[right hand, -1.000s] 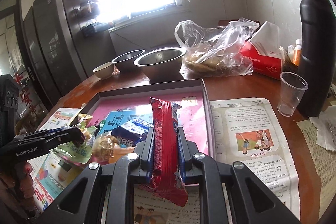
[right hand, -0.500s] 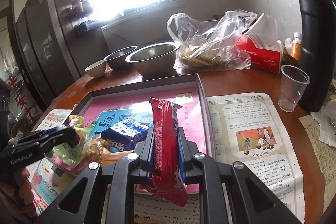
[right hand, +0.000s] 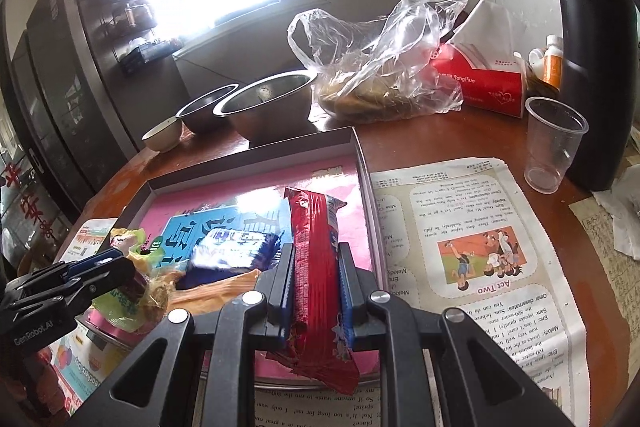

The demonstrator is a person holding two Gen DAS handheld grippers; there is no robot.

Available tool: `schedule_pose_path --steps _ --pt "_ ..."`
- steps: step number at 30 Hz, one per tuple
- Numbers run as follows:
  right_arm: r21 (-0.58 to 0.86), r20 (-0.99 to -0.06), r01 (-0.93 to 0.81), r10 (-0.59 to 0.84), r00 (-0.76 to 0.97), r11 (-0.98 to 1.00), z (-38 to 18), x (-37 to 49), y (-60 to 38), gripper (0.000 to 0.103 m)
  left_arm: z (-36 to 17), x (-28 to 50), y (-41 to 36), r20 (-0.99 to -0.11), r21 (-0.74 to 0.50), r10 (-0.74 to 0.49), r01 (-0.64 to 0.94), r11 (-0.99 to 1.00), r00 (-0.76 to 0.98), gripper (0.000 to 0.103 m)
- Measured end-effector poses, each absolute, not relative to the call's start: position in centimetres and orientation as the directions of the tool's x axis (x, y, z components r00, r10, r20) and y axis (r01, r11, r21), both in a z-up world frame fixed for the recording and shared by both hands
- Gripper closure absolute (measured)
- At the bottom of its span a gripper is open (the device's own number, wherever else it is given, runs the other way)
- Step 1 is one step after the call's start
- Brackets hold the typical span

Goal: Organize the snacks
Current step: 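Lift both held snacks and carry them over the tray, then lower the foil chocolate and red bar into the tray and open both tools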

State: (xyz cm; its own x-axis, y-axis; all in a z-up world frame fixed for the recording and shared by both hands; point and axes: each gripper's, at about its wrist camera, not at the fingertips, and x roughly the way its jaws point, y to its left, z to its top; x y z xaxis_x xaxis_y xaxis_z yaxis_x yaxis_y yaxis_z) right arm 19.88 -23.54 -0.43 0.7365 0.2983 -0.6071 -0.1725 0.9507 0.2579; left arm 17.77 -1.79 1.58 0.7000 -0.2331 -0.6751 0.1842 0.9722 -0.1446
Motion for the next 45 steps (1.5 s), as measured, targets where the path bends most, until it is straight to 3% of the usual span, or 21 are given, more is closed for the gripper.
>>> schedule_pose_path --steps 24,34,45 --pt "0.294 -0.615 -0.14 0.299 0.729 0.946 -0.7 20.5 -23.8 0.082 1.2 17.5 -1.2 -0.676 -0.174 -0.244 0.172 0.97 0.695 0.075" --pt "0.33 -0.606 -0.125 0.311 0.732 0.936 -0.6 19.6 -24.6 0.071 1.3 17.1 -1.0 -0.676 -0.181 -0.244 0.165 0.97 0.696 0.073" --pt "0.366 -0.597 -0.107 0.321 0.735 0.925 -0.9 18.1 -25.5 0.069 1.4 16.9 -0.9 -0.675 -0.189 -0.25 0.165 0.968 0.694 0.069"
